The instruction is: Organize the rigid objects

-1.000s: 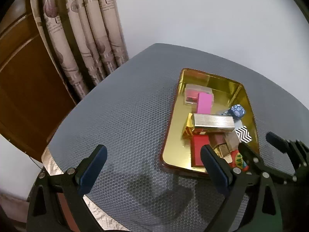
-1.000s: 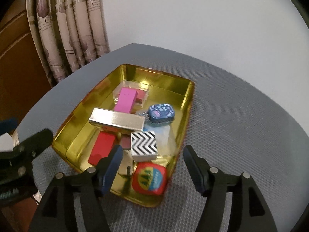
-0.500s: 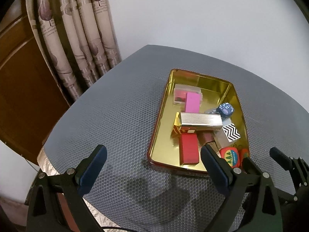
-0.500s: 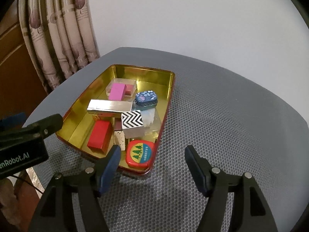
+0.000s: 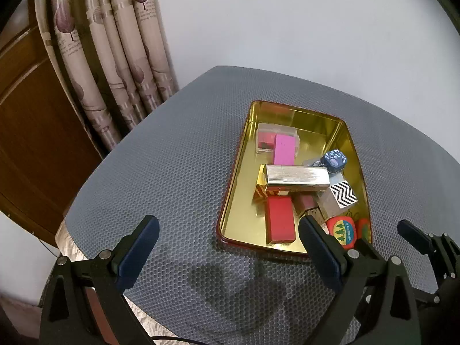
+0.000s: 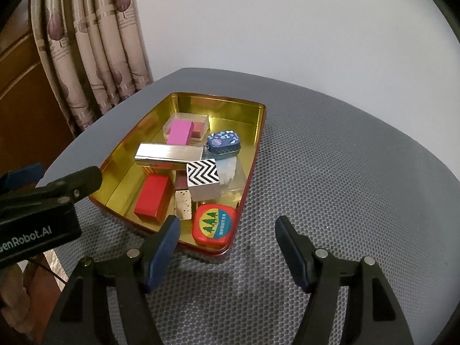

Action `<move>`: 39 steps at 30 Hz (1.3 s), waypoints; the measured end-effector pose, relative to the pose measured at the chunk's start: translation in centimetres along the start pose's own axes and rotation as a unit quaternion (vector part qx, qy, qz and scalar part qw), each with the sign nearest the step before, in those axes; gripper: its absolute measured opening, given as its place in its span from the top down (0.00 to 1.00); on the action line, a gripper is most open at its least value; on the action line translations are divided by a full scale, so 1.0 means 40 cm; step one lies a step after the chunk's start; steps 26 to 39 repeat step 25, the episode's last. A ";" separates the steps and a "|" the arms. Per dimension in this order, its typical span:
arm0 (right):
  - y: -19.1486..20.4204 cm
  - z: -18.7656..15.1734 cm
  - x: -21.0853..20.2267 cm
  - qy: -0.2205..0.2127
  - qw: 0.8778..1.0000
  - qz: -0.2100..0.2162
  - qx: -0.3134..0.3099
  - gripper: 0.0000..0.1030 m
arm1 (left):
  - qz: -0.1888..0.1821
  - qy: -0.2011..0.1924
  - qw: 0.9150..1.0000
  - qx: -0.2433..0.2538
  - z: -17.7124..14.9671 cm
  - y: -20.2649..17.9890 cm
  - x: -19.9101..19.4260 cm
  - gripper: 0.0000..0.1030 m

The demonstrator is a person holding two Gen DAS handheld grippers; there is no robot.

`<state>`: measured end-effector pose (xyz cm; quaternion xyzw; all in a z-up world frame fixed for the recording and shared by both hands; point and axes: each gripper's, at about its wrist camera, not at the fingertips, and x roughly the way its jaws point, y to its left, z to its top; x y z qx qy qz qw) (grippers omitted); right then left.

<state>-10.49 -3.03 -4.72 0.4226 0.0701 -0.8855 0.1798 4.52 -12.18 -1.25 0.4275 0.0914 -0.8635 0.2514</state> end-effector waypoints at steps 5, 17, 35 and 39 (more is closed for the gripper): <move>0.005 0.000 0.000 0.001 1.000 0.002 -0.001 0.32 | -0.002 0.002 1.000 0.002 -0.002 0.001 -0.002 0.06; 0.019 -0.003 -0.008 -0.002 1.000 0.003 -0.012 0.32 | -0.006 0.010 1.000 -0.009 -0.002 0.014 0.005 0.06; 0.020 -0.001 -0.008 -0.003 1.000 0.003 -0.012 0.32 | -0.002 -0.001 1.000 0.001 0.000 0.003 -0.003 0.06; 0.020 -0.001 -0.008 -0.003 1.000 0.003 -0.012 0.32 | -0.002 -0.001 1.000 0.001 0.000 0.003 -0.003 0.06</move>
